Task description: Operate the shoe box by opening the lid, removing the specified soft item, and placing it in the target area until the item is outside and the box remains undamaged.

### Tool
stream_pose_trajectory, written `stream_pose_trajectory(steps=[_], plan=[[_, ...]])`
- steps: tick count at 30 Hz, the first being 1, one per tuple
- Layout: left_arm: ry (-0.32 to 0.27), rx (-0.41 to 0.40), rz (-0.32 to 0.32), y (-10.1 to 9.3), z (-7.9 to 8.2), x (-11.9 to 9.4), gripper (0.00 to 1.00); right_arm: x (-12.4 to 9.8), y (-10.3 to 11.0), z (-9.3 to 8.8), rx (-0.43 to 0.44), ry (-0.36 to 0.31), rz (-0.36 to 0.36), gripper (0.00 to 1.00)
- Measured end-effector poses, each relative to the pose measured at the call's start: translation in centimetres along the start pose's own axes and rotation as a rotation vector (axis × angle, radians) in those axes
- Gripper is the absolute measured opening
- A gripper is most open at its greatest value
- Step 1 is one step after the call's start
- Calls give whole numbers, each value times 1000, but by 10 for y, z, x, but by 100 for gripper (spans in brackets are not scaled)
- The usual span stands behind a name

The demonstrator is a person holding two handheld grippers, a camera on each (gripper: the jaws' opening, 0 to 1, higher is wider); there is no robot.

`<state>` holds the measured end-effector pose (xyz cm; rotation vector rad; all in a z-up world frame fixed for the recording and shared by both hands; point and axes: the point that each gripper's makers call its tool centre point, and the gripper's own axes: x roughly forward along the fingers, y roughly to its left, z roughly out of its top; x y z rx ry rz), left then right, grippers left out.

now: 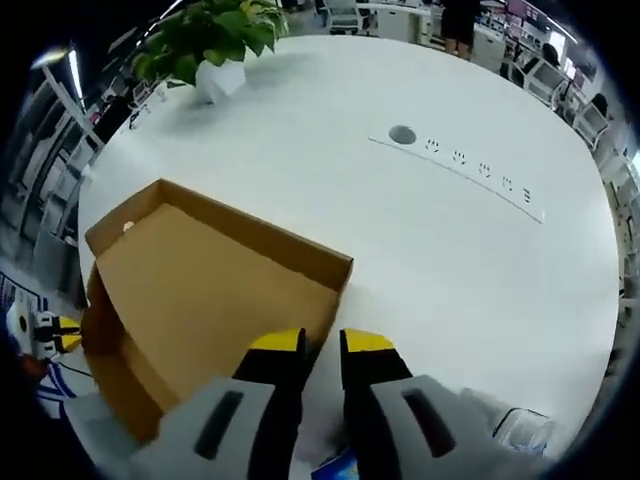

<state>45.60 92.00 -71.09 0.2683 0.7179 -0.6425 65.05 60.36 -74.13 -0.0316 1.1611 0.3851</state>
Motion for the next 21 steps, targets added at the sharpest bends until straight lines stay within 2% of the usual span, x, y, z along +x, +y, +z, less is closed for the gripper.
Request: stream_pose_trajectory(steps=[10,15,21], plan=[[6,5,12,0,0,0,3,16,-2,-3,24,37,-3,4],[5,4,15,0,-1,0,3,12,-2,-1,21,22,-24,1],[-3,-11,10,0,0,0,3,-7,1,12,-10,-67,-20,1]])
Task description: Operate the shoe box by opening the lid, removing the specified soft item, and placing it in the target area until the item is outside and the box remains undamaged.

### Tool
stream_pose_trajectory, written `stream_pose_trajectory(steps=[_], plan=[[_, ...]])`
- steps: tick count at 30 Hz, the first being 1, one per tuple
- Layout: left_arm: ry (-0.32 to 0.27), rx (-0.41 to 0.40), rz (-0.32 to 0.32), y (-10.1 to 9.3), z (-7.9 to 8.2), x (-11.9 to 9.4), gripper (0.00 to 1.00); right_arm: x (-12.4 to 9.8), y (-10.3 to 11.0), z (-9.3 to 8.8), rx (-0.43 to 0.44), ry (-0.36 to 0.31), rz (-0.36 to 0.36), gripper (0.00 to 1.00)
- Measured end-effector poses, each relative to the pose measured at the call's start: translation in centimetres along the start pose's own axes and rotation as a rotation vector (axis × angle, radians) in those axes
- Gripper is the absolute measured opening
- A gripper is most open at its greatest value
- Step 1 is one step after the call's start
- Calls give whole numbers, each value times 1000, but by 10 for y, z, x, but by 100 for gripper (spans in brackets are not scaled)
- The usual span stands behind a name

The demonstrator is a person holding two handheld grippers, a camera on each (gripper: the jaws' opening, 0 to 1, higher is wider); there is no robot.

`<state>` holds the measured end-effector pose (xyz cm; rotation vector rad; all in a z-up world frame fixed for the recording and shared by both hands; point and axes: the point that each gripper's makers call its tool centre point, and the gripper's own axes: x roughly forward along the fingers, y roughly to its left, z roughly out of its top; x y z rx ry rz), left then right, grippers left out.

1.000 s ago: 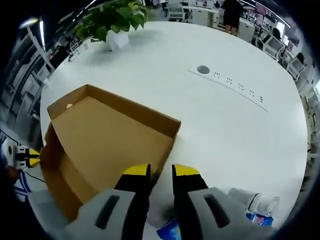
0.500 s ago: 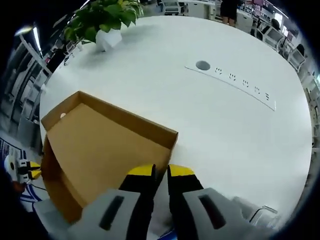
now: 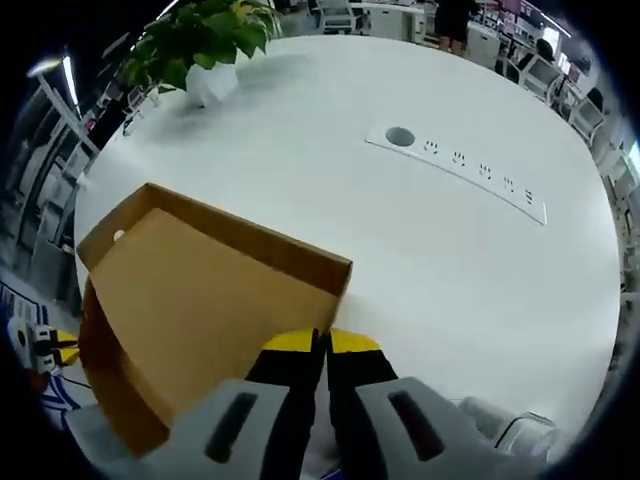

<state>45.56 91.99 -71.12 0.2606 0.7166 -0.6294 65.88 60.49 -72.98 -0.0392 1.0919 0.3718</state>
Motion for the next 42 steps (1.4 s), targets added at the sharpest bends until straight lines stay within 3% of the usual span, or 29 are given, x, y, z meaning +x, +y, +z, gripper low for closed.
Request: stream_pose_trajectory(steps=[20,30,42], plan=[[-11,-19,8,0,1,1,3,-63,25,15,-41,-181,55,0],[-19,-37,17,0,1,1,3,-87,34,16,-138,-278,86,0],[-26,-42,28,0,1,1,3,-105,38,13,-208,-349,92,0]])
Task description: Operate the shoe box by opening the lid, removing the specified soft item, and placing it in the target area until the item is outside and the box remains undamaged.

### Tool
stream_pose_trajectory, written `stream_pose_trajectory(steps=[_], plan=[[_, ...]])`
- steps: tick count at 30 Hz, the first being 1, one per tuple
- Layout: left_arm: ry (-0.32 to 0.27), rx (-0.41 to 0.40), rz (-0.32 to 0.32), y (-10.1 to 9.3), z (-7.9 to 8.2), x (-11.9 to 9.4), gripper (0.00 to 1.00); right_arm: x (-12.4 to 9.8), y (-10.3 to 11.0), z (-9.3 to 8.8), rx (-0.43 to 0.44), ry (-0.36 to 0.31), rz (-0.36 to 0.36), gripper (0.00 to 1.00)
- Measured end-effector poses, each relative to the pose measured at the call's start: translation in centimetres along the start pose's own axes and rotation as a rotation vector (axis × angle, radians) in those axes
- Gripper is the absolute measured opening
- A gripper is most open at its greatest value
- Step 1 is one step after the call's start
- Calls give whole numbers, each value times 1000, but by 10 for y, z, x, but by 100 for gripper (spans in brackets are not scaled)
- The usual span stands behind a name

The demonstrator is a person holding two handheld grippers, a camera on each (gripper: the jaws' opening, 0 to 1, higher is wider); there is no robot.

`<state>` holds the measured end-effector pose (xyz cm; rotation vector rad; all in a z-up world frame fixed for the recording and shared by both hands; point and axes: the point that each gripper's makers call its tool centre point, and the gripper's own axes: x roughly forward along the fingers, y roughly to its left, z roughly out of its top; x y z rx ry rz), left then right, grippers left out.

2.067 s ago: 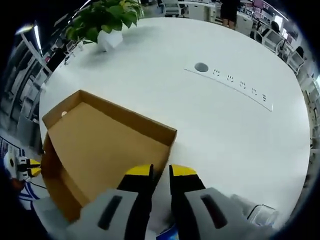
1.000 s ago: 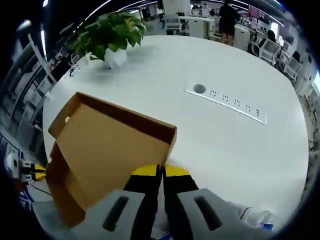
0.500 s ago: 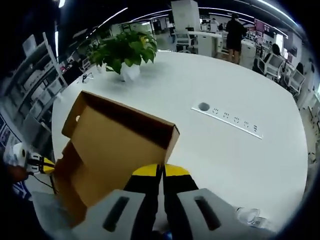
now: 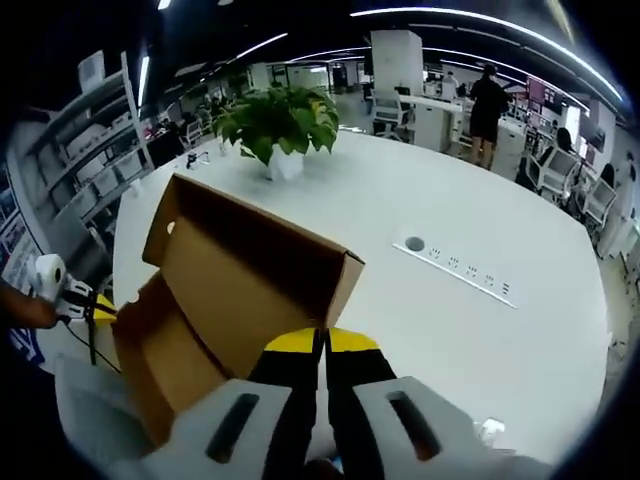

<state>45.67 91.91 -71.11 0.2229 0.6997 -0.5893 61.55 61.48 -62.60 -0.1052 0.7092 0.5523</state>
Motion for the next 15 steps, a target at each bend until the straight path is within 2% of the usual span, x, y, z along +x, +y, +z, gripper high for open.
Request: stream_pose_trajectory(steps=[6,15], plan=[[-6,0,5,0,0,0,3,-5,-1,-4,-15,-10,-13,0],[-13,1,17,0,0,0,2,-16,3,-4,-43,-60,-25,0]])
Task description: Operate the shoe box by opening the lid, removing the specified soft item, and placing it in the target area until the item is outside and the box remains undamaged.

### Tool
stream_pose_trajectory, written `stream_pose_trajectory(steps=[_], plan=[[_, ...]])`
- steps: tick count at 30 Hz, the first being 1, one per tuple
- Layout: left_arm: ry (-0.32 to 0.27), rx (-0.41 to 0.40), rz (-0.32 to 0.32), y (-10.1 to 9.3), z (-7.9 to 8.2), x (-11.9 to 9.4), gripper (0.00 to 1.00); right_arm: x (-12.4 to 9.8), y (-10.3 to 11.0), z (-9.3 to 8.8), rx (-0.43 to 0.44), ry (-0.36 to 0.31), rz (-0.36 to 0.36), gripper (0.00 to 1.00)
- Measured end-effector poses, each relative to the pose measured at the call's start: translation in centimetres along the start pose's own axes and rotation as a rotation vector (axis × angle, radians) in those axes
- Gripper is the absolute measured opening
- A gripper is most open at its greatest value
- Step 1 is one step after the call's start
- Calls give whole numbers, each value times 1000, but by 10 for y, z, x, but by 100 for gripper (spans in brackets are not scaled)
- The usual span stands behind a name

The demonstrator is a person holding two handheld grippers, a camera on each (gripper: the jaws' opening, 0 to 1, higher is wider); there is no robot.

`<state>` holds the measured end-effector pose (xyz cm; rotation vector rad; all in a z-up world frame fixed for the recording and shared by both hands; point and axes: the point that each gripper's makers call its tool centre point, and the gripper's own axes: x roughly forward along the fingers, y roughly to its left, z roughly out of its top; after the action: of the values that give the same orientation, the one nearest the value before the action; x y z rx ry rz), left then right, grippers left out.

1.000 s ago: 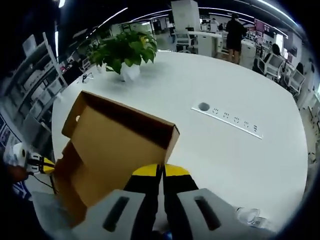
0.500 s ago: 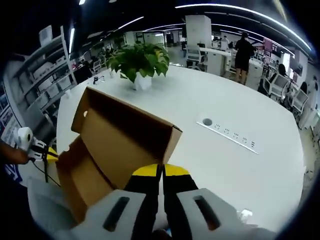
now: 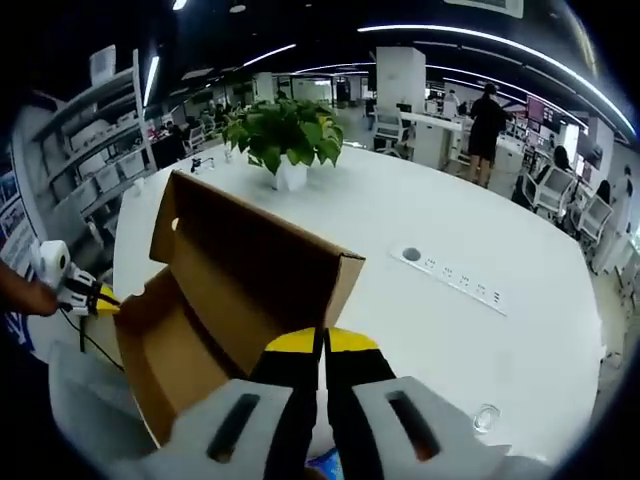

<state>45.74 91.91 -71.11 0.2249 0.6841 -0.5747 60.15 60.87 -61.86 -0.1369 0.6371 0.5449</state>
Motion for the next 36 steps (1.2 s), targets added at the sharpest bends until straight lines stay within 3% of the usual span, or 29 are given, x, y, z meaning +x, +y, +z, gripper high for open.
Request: stream_pose_trajectory(steps=[18,36], plan=[[-7,3,5,0,0,0,3,-26,21,-6,-1,-66,-24,0],[-7,9,1,0,0,-1,3,-53,51,-27,5,-100,-80,0]])
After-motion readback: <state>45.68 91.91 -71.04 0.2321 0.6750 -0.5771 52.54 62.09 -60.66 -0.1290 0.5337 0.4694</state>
